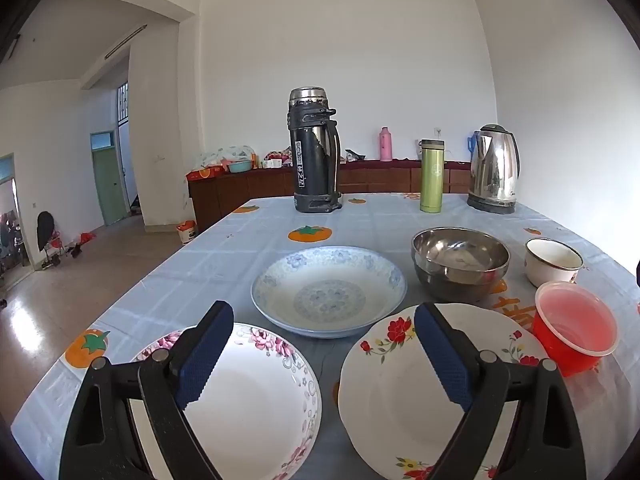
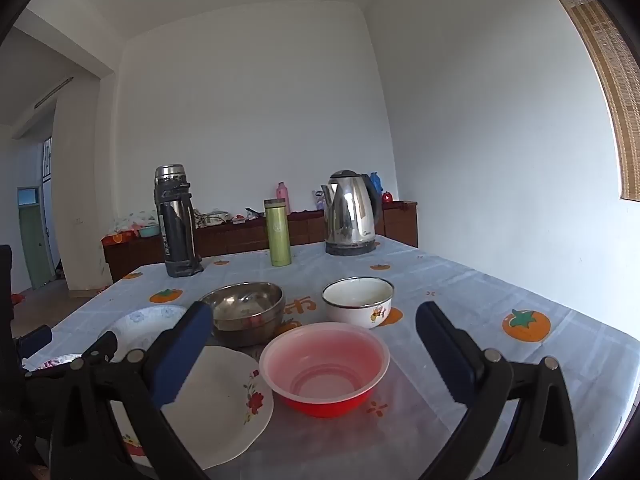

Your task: Organize plates and bowls

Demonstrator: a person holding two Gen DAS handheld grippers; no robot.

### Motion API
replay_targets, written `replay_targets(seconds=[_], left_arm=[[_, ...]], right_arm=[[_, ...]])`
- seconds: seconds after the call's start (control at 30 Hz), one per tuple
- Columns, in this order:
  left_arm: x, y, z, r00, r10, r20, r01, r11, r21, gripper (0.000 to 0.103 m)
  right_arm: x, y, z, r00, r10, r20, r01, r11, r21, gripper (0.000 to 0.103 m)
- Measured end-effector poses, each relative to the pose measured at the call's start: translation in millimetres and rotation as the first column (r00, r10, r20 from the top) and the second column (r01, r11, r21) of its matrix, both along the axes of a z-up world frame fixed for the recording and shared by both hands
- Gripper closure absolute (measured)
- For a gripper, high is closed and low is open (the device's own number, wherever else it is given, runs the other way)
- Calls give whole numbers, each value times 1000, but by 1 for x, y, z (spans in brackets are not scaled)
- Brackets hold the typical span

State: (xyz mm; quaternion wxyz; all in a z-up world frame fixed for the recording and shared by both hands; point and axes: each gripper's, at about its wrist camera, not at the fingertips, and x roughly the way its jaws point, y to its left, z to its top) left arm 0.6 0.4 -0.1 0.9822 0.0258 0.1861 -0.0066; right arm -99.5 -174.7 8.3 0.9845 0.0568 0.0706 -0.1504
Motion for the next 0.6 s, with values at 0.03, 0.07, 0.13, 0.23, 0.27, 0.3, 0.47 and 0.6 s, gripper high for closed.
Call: replay_targets(seconds=[0.03, 0.07, 0.13, 0.23, 0.27, 0.3, 0.47, 0.6], left_arm=[[0, 0, 0, 1000, 0, 4, 0, 1000, 3, 10], [1, 1, 0, 1000, 0, 2, 0, 1000, 2, 10], [1, 1, 0, 1000, 2, 11, -2, 1000, 10, 10], [7, 2, -4, 1000, 6, -7, -6, 1000, -1, 10], [5, 0, -3, 1000, 7, -6, -7, 1000, 3, 10], [3, -1, -3, 1000, 11, -8, -11, 1000, 5, 10], [6, -1, -5, 1000, 7, -4, -7, 1000, 14, 10], [6, 1, -4, 1000, 13, -6, -13, 1000, 12, 10]], right_arm=[[0, 0, 0, 1000, 0, 1, 0, 1000, 0, 0], [0, 0, 0, 1000, -1, 5, 1, 1000, 1, 0], [-1, 0, 0, 1000, -1, 8, 1, 1000, 1, 0], [-1, -1, 0, 1000, -3, 10, 3, 1000, 2, 0], [-1, -1, 0, 1000, -3, 10, 3, 1000, 3, 0], [0, -3, -1, 1000, -4, 10, 4, 1000, 3, 0], [0, -2, -1, 1000, -3, 12, 3, 1000, 5, 0], [-1, -2, 0, 1000, -2, 14, 2, 1000, 6, 0]])
